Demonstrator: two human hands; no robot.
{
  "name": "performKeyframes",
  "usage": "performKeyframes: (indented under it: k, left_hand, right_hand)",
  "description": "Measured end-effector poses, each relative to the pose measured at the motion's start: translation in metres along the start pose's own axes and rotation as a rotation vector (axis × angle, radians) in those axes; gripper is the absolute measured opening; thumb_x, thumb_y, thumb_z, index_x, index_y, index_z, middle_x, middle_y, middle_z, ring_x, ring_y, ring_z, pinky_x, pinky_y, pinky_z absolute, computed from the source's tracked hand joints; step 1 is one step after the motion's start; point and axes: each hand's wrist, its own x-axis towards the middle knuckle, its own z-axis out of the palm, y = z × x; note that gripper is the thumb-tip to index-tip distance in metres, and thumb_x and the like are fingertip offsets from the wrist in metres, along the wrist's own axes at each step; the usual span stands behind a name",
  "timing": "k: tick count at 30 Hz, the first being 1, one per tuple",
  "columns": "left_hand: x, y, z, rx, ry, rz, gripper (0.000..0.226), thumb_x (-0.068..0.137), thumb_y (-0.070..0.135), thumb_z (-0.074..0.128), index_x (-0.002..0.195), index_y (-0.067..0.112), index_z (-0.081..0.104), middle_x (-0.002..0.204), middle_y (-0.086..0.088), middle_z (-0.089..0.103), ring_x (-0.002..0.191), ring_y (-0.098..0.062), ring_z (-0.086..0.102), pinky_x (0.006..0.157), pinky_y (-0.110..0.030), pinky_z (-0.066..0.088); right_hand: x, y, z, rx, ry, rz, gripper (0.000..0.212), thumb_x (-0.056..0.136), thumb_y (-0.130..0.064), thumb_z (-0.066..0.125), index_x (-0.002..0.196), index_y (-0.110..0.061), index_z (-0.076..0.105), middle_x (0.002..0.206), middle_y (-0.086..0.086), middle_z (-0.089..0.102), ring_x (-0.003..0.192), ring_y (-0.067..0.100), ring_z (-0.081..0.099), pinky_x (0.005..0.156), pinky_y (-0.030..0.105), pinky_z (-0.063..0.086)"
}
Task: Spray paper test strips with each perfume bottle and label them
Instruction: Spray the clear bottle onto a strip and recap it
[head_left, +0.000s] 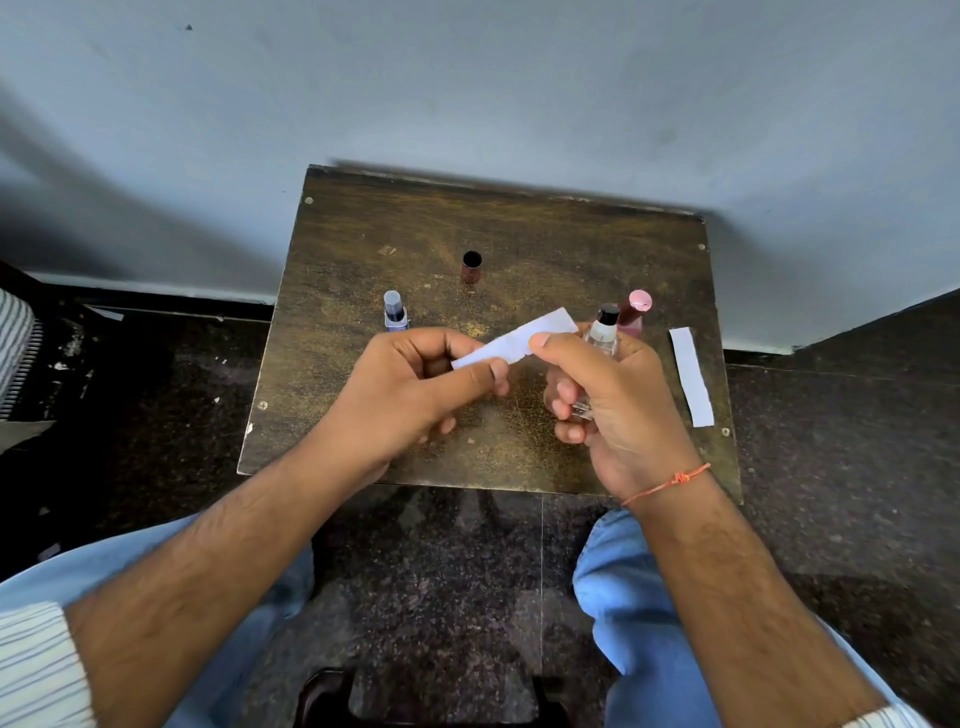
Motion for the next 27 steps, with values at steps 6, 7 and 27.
performKeyframes:
  k: [6, 7, 27]
  left_hand:
    - [0.002, 0.001, 0.001, -0.222, 0.082, -0.055, 0.018, 0.082, 0.033, 0.079, 0.086, 0.016, 0.075, 0.086, -0.002, 0.077, 0.044, -0.008, 0.043, 0.038, -0.018, 0.026]
    - [0.002, 0.001, 0.002, -0.245, 0.091, -0.06, 0.018, 0.081, 0.034, 0.079, 0.082, 0.017, 0.072, 0.085, -0.001, 0.075, 0.045, -0.008, 0.042, 0.038, -0.018, 0.026]
    - [0.004, -0.001, 0.005, -0.088, 0.153, -0.105, 0.01, 0.096, 0.021, 0.079, 0.087, 0.016, 0.079, 0.061, 0.005, 0.067, 0.043, -0.009, 0.048, 0.036, -0.02, 0.033]
  right_hand:
    - [-0.001, 0.003, -0.002, -0.029, -0.075, -0.011, 0.016, 0.089, -0.019, 0.083, 0.082, -0.024, 0.069, 0.055, -0.004, 0.047, 0.05, 0.012, 0.042, 0.052, 0.028, 0.023]
    - [-0.001, 0.004, -0.003, -0.047, -0.099, -0.009, 0.016, 0.085, -0.023, 0.084, 0.087, -0.022, 0.069, 0.055, -0.003, 0.048, 0.05, 0.012, 0.043, 0.051, 0.027, 0.025]
    - [0.002, 0.009, -0.011, -0.252, -0.17, -0.07, 0.011, 0.092, -0.03, 0.084, 0.084, -0.026, 0.079, 0.058, 0.005, 0.051, 0.056, 0.02, 0.045, 0.049, 0.028, 0.033]
